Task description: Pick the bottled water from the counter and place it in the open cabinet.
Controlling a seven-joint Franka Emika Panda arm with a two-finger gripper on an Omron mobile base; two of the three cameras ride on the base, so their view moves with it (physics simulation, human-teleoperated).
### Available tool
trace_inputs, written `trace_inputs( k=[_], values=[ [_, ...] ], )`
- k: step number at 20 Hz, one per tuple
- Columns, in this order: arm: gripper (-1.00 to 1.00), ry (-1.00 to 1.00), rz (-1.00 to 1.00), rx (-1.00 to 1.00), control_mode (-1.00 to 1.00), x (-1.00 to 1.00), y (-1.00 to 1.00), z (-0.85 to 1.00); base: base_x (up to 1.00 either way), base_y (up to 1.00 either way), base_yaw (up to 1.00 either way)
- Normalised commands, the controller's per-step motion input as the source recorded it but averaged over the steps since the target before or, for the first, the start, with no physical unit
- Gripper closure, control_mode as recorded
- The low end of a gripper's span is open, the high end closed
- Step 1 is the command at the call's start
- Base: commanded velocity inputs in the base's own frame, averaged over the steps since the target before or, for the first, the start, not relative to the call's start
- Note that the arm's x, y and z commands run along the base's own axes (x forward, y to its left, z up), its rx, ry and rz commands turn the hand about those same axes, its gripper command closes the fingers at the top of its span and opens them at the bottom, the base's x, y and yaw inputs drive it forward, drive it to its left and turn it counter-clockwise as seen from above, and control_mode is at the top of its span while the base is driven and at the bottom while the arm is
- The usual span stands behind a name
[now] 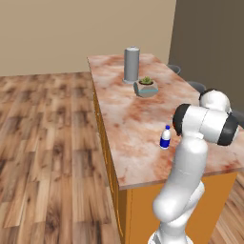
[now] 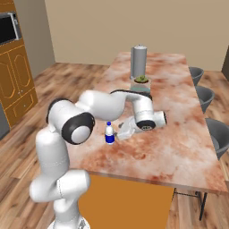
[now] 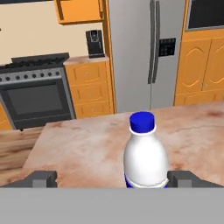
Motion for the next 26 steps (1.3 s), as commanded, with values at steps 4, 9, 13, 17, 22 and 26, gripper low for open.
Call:
trace_inputs(
  k=[4, 9, 13, 17, 22, 26],
  values=[
    [-1.0, 0.0, 0.0, 0.0, -1.0, 0.05, -0.19, -0.36, 0.0, 0.0, 0.0],
    [-1.0, 0.0, 0.0, 0.0, -1.0, 0.05, -0.17, -0.28, 0.0, 0.0, 0.0],
    [-1.0, 0.0, 0.0, 0.0, -1.0, 0.0, -0.03, -0.3, 0.0, 0.0, 0.0],
    [-1.0, -0.01, 0.0, 0.0, -1.0, 0.01, 0.0, -0.23, 0.0, 0.0, 0.0],
    [-1.0, -0.05, 0.0, 0.01, -1.0, 0.0, 0.0, -0.04, 0.0, 0.0, 0.0],
    [-1.0, -0.07, 0.0, 0.01, -1.0, 0.09, 0.0, 0.0, 0.0, 0.0, 0.0]
  ],
)
